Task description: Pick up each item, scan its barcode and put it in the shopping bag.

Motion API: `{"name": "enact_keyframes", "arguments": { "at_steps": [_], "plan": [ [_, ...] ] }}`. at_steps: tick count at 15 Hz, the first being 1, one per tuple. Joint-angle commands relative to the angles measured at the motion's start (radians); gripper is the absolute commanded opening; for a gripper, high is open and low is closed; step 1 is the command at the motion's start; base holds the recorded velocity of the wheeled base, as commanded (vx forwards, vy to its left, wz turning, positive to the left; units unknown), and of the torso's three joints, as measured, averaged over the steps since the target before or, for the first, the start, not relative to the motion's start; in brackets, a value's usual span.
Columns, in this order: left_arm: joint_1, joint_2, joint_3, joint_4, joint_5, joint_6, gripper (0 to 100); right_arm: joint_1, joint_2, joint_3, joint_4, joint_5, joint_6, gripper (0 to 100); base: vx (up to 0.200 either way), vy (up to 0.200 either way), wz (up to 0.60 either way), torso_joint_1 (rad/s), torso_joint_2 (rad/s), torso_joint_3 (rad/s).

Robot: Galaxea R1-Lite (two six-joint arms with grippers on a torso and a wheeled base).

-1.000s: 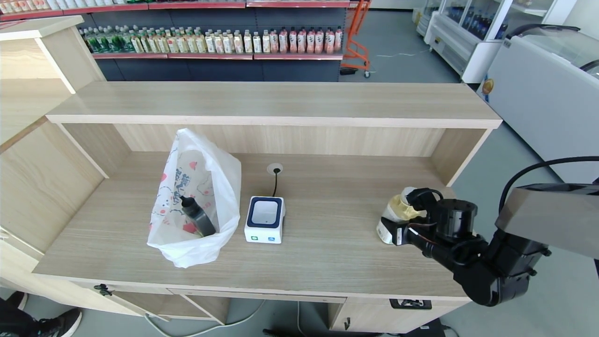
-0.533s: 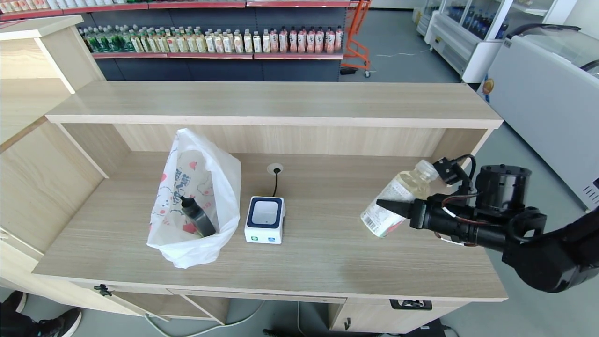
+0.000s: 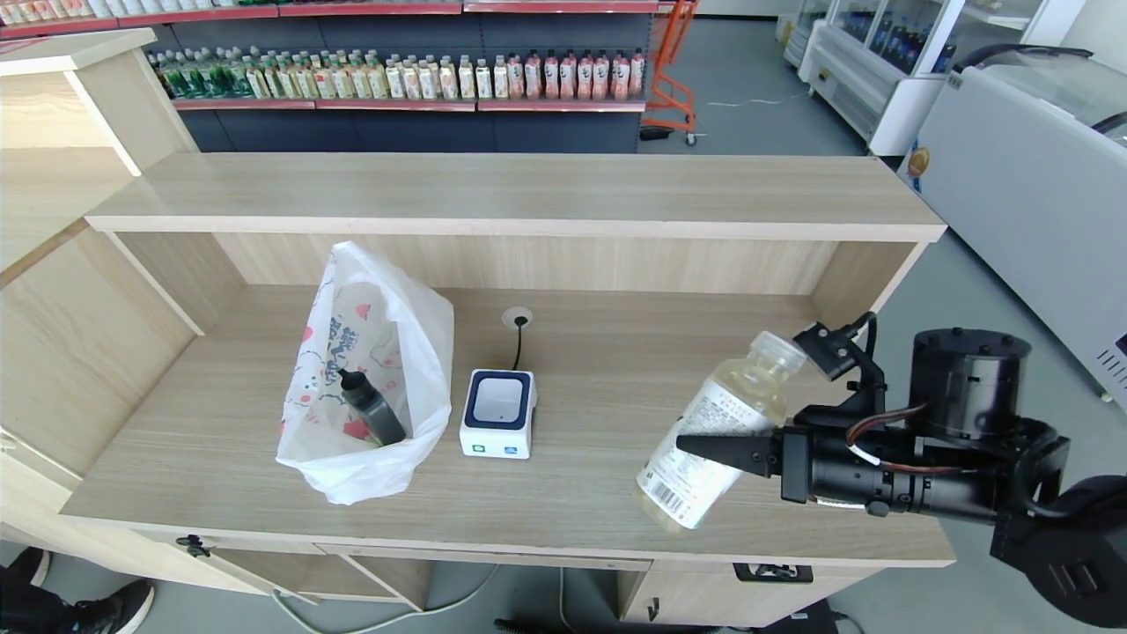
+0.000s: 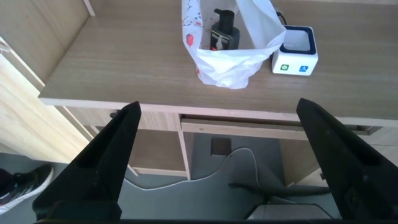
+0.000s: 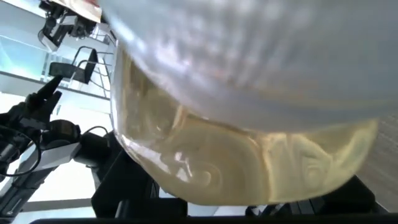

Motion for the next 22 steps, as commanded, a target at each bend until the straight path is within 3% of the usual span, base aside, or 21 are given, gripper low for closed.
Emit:
{"name": "enact_keyframes", "arguments": {
  "at_steps": [1, 13, 22],
  "plan": [
    [0.000, 0.000, 0.000, 0.000, 0.000, 0.000, 100, 0.030, -0.019, 0.019, -0.003, 0.000, 0.004, 0, 0.000, 0.000, 0.00, 0.000, 0.00, 0.000],
    [0.000, 0.000, 0.000, 0.000, 0.000, 0.000, 100, 0.150, -0.093, 0.064, -0.015, 0.000, 0.013, 0, 0.000, 0.000, 0.00, 0.000, 0.00, 0.000],
    [0.000, 0.000, 0.000, 0.000, 0.000, 0.000, 100, 0.167, -0.129, 0.096, -0.061, 0.000, 0.006, 0, 0.000, 0.000, 0.00, 0.000, 0.00, 0.000]
  ]
}}
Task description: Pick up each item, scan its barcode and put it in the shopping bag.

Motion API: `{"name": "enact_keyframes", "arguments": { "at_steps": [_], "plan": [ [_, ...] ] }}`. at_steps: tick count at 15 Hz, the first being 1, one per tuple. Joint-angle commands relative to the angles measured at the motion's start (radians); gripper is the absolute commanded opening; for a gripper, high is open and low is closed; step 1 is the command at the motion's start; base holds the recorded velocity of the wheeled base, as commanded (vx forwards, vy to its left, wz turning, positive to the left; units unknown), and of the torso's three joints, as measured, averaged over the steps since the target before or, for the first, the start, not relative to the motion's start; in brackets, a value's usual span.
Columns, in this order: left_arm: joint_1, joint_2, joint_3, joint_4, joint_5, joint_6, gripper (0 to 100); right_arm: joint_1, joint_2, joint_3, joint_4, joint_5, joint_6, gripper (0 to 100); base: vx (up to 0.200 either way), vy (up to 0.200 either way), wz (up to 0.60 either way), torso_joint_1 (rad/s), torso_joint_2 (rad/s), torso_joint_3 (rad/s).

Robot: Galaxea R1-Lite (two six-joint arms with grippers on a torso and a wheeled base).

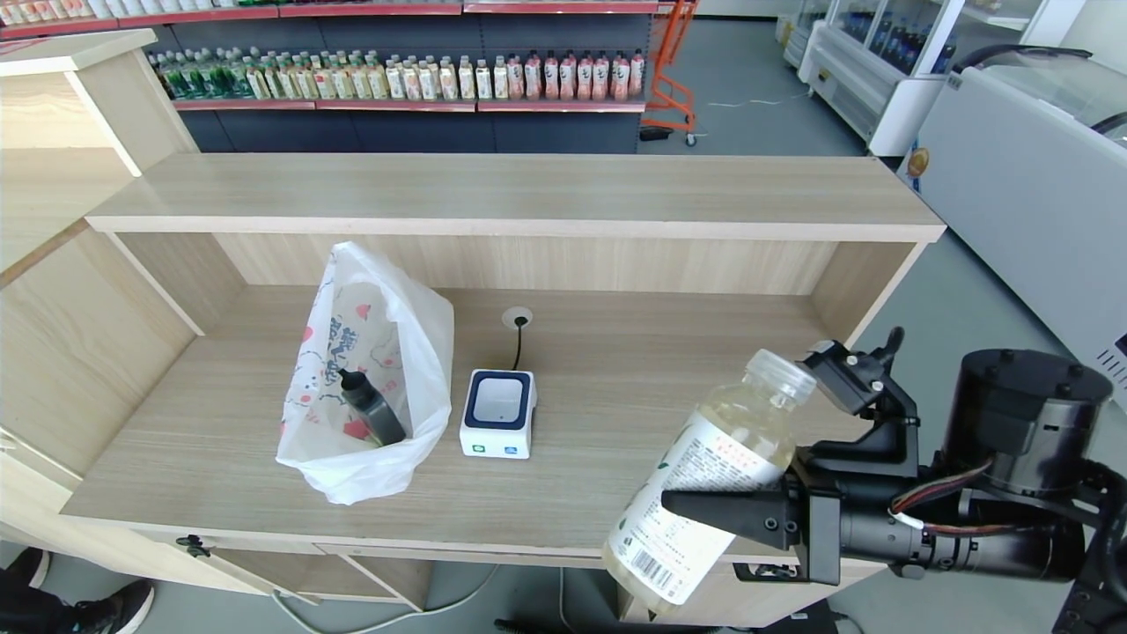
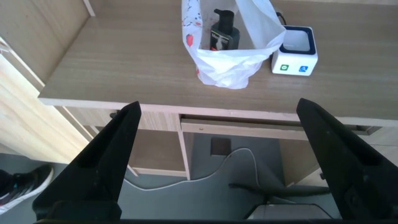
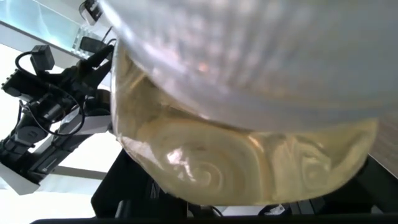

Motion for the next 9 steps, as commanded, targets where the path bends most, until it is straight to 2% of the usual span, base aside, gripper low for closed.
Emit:
{"name": "enact_keyframes", "arguments": {
  "at_steps": [1, 9],
  "plan": [
    [0.000, 0.000, 0.000, 0.000, 0.001, 0.000, 100, 0.000, -0.010, 0.006, 0.001, 0.000, -0.001, 0, 0.000, 0.000, 0.00, 0.000, 0.00, 0.000],
    [0.000, 0.000, 0.000, 0.000, 0.001, 0.000, 100, 0.000, -0.020, 0.009, 0.009, 0.000, -0.024, 0, 0.000, 0.000, 0.00, 0.000, 0.00, 0.000]
  ]
}}
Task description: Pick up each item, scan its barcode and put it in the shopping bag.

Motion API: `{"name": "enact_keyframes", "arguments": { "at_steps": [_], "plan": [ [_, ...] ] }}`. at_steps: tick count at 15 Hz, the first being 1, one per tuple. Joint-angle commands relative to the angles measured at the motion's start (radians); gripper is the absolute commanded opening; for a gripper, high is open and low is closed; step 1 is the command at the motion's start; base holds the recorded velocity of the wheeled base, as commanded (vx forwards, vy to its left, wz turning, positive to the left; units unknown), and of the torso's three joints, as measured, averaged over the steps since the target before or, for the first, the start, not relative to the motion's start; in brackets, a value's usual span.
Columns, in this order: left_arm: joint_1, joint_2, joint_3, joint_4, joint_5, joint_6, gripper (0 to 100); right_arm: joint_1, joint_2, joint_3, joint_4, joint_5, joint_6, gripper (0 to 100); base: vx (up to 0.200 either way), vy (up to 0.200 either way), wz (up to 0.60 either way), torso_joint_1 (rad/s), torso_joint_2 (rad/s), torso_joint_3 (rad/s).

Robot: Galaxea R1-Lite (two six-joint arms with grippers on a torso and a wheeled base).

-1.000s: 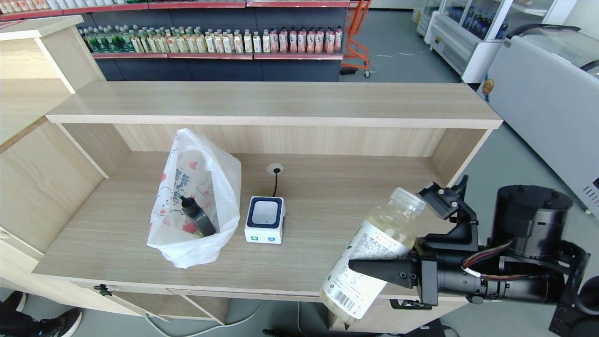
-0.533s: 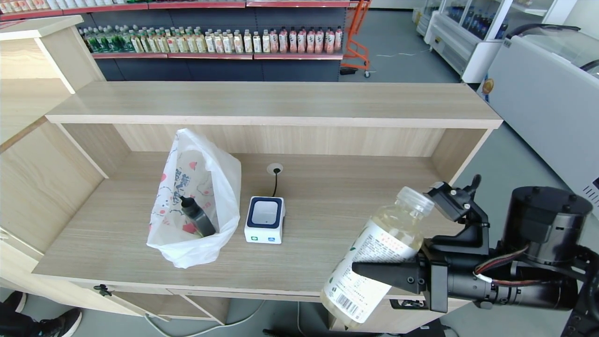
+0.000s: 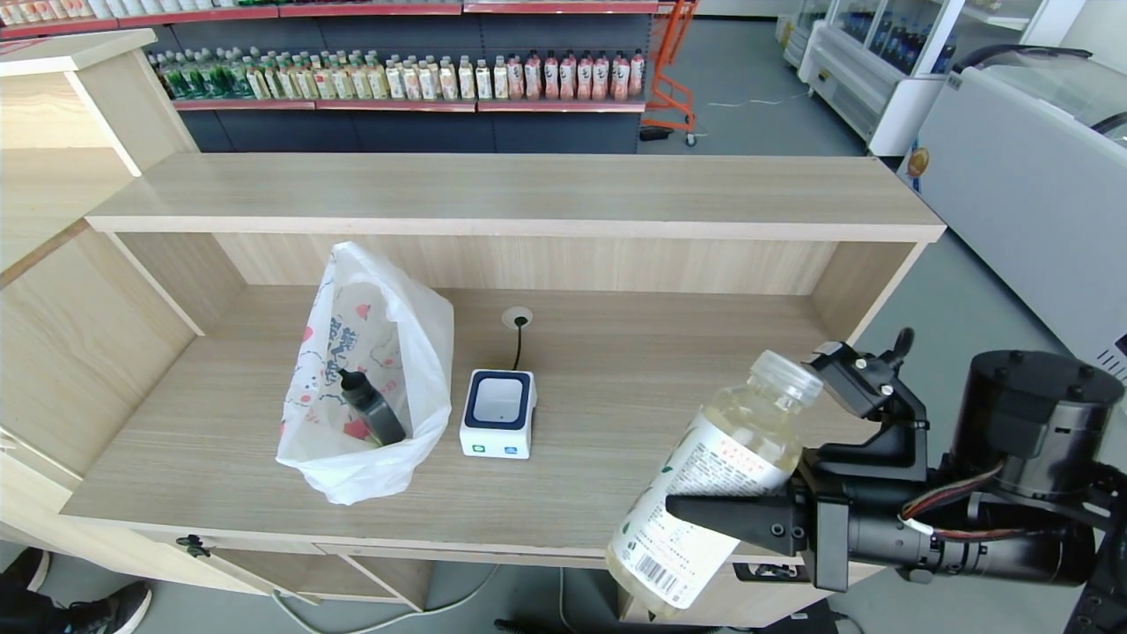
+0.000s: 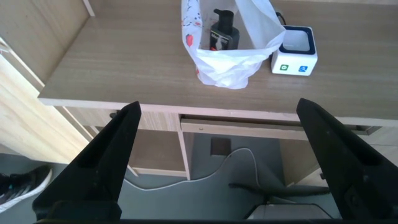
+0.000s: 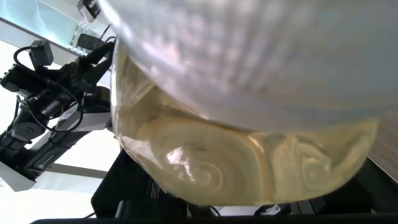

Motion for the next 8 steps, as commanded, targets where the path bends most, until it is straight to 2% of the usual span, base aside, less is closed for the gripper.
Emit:
{"name": "enact_keyframes", "arguments": {
  "at_steps": [1, 3, 4, 6, 8],
  "plan": [
    [0.000, 0.000, 0.000, 0.000, 0.001, -0.001, 100, 0.000, -0.006, 0.006, 0.001, 0.000, -0.001, 0, 0.000, 0.000, 0.00, 0.000, 0.00, 0.000],
    [0.000, 0.000, 0.000, 0.000, 0.001, -0.001, 100, 0.000, -0.009, 0.011, 0.001, -0.006, -0.004, 0, 0.000, 0.000, 0.00, 0.000, 0.00, 0.000],
    [0.000, 0.000, 0.000, 0.000, 0.001, -0.001, 100, -0.013, -0.033, 0.031, 0.005, -0.017, -0.073, 0, 0.000, 0.000, 0.00, 0.000, 0.00, 0.000],
    [0.000, 0.000, 0.000, 0.000, 0.001, -0.001, 100, -0.155, -0.099, 0.037, 0.110, -0.037, -0.298, 0, 0.000, 0.000, 0.00, 0.000, 0.00, 0.000],
    [0.000, 0.000, 0.000, 0.000, 0.001, -0.001, 100, -0.300, -0.158, 0.037, 0.196, -0.141, -0.545, 0, 0.000, 0.000, 0.00, 0.000, 0.00, 0.000]
  ]
}}
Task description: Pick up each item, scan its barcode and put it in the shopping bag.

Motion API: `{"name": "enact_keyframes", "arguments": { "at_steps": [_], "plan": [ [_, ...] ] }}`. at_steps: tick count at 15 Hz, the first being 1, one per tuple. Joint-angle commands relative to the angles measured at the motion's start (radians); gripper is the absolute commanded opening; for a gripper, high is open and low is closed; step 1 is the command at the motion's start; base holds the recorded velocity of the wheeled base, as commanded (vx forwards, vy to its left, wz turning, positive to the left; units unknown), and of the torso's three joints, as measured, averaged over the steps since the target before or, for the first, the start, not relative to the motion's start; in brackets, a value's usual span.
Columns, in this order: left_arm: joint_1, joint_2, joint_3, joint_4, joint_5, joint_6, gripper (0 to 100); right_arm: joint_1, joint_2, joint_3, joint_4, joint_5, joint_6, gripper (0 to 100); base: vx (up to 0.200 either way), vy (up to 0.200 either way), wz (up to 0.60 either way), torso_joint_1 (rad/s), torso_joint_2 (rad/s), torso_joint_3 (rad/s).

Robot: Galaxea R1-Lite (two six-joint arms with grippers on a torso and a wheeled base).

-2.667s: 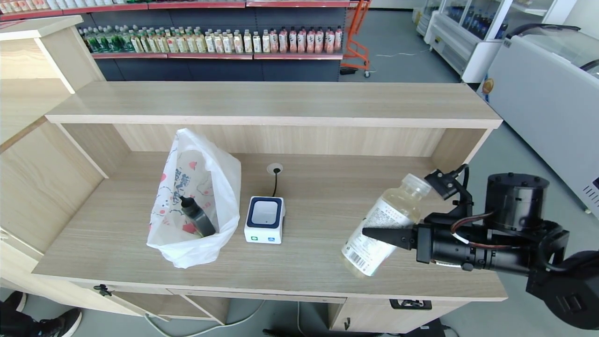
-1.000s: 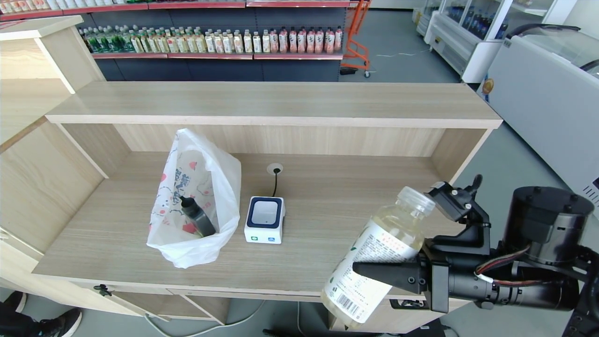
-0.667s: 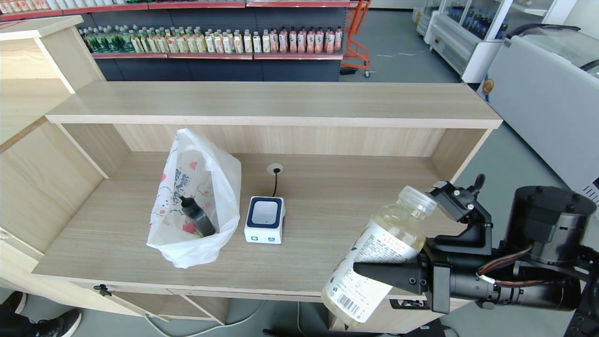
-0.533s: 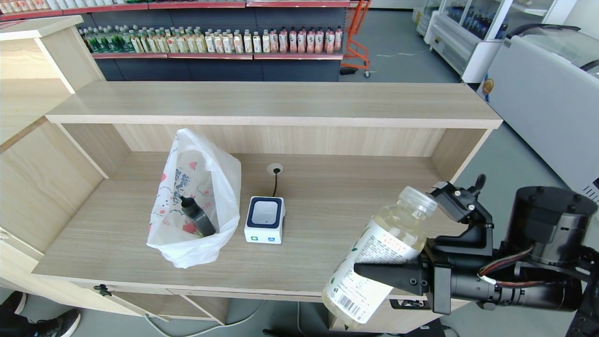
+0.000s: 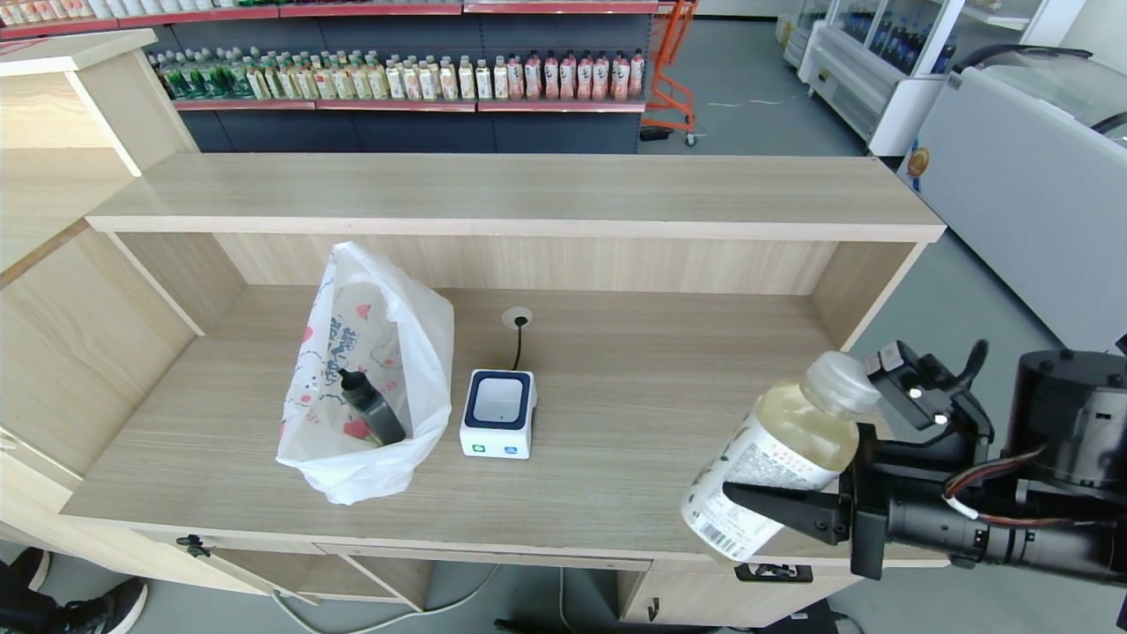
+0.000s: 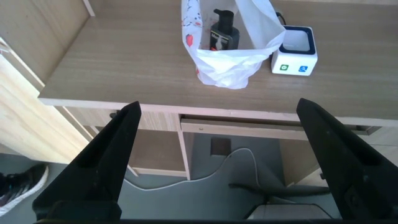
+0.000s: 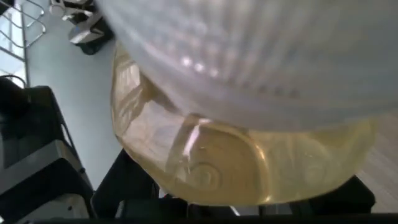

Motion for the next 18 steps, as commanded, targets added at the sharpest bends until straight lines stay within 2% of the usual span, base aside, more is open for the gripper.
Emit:
{"name": "enact_keyframes", "arguments": {
  "at_steps": [1, 4, 7, 9, 17, 18],
  "plan": [
    [0.000, 0.000, 0.000, 0.000, 0.000, 0.000, 100, -0.158, -0.085, 0.001, 0.051, -0.106, -0.167, 0, 0.000, 0.000, 0.00, 0.000, 0.00, 0.000],
    [0.000, 0.000, 0.000, 0.000, 0.000, 0.000, 100, -0.230, -0.131, 0.001, 0.038, -0.141, -0.246, 0, 0.000, 0.000, 0.00, 0.000, 0.00, 0.000],
    [0.000, 0.000, 0.000, 0.000, 0.000, 0.000, 100, -0.320, -0.123, 0.001, 0.037, -0.155, -0.497, 0, 0.000, 0.000, 0.00, 0.000, 0.00, 0.000],
    [0.000, 0.000, 0.000, 0.000, 0.000, 0.000, 100, -0.353, -0.114, -0.002, 0.037, -0.158, -0.583, 0, 0.000, 0.000, 0.00, 0.000, 0.00, 0.000],
    [0.000, 0.000, 0.000, 0.000, 0.000, 0.004, 100, -0.353, -0.117, 0.023, 0.038, -0.150, -0.594, 0, 0.000, 0.000, 0.00, 0.000, 0.00, 0.000],
    [0.000, 0.000, 0.000, 0.000, 0.000, 0.004, 100, -0.351, -0.118, 0.021, 0.038, -0.149, -0.580, 0, 0.000, 0.200, 0.00, 0.007, 0.00, 0.007]
  ]
}}
